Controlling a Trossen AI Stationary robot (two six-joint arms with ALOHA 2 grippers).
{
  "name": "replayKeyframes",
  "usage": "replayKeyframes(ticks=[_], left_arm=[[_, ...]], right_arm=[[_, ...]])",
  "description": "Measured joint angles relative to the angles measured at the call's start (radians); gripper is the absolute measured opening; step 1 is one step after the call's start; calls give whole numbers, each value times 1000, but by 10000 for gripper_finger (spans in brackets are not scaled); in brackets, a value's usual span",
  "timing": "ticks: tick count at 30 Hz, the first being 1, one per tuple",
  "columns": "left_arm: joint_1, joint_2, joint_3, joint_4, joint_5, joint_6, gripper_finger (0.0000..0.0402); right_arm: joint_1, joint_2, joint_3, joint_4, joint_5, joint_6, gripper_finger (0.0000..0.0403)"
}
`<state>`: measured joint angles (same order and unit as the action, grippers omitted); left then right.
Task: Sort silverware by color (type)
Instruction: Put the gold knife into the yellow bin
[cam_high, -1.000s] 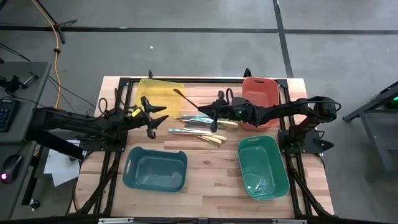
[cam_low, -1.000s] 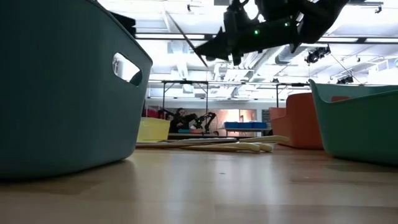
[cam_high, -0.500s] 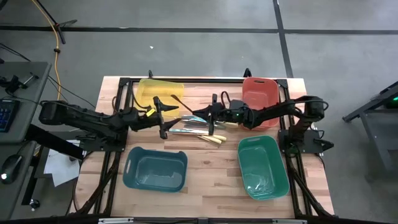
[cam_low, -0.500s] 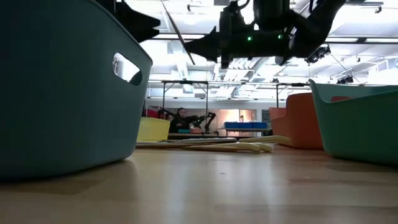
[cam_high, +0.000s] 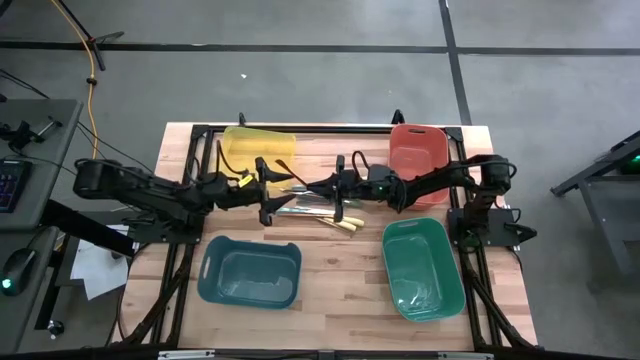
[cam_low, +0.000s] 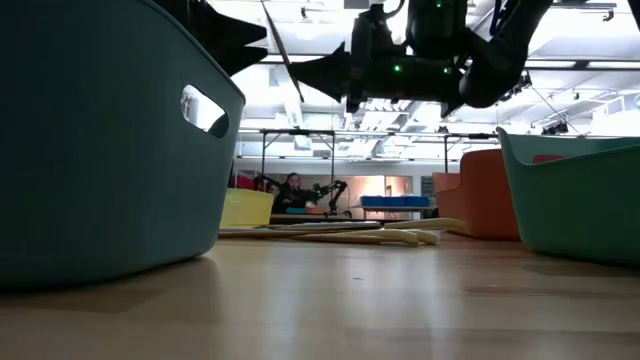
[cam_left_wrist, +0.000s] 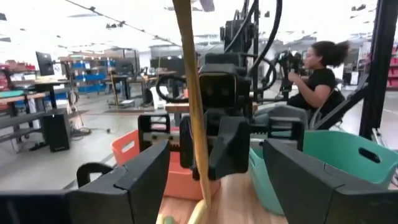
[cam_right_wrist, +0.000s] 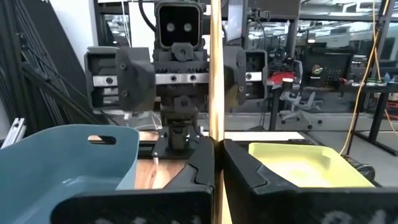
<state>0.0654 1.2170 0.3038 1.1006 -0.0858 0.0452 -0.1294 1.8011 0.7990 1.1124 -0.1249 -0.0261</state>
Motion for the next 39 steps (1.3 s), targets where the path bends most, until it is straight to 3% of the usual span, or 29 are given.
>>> replayKeyframes(ticks=[6,12,19,24,32,39], left_arm=[[0,54,37,28,72,1,249],[0,122,79,26,71,15,249],[0,101,86,20,55,51,237],[0,55,86,-57,43,72,179],[11,45,86,-62,20,81,21],[37,45,86,-78,29,48,12]], right_arm=[[5,0,0,-22,-8,0,0],[23,0,0,-31,-8,-25,0],[20,0,0,-32,18,-51,0],[11,0,0,-32,17,-44,0],[11,-1,0,-37,17,-50,2],[11,-2,0,-47,17,-67,43]])
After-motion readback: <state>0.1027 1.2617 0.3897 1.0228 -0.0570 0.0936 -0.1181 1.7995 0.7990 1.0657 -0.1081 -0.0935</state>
